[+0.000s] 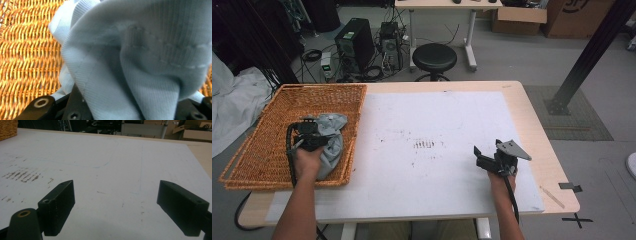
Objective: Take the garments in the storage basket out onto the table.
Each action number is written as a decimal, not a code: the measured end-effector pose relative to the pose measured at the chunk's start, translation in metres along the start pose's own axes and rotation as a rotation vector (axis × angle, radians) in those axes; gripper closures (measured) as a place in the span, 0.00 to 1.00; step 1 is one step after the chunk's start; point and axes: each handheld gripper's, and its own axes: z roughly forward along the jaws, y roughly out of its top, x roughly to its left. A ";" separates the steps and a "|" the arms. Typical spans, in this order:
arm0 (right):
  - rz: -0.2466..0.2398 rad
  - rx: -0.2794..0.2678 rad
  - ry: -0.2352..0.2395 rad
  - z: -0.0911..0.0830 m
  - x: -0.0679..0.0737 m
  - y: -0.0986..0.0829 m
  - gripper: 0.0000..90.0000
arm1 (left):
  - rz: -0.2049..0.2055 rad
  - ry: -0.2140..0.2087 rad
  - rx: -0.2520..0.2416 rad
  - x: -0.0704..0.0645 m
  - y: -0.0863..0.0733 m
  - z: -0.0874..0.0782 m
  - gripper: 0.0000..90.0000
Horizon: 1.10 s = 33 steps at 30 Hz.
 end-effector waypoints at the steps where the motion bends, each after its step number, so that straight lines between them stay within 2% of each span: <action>1: 0.004 0.000 0.000 0.000 0.000 0.000 0.16 | -0.014 -0.008 -0.010 0.002 0.000 -0.002 0.75; 8: 0.003 -0.004 0.003 0.000 -0.001 0.000 0.16 | -0.063 -0.044 -0.084 0.010 -0.001 -0.012 0.75; 13: 0.005 -0.005 0.003 -0.001 -0.001 0.000 0.16 | -0.119 -0.081 -0.146 0.020 -0.004 -0.021 0.75; 14: 0.006 -0.006 0.003 -0.001 -0.001 0.000 0.16 | -0.138 -0.103 -0.173 0.023 -0.005 -0.024 0.75; 15: 0.006 -0.006 0.003 -0.001 -0.001 0.000 0.16 | -0.138 -0.103 -0.173 0.023 -0.005 -0.024 0.75; 18: 0.012 -0.008 0.004 -0.001 -0.001 0.000 0.16 | -0.145 -0.154 -0.224 0.031 -0.007 -0.032 0.75; 21: 0.013 -0.009 0.003 -0.001 -0.001 0.000 0.16 | -0.152 -0.171 -0.251 0.035 -0.007 -0.036 0.75; 24: 0.013 -0.010 0.004 -0.001 -0.001 0.000 0.16 | -0.178 -0.199 -0.303 0.042 -0.006 -0.045 0.75; 29: 0.015 -0.012 0.004 -0.001 -0.002 0.000 0.16 | -0.157 -0.225 -0.352 0.047 -0.003 -0.057 0.75; 33: 0.018 -0.015 0.004 -0.002 -0.002 -0.001 0.16 | -0.164 -0.244 -0.393 0.051 -0.004 -0.064 0.75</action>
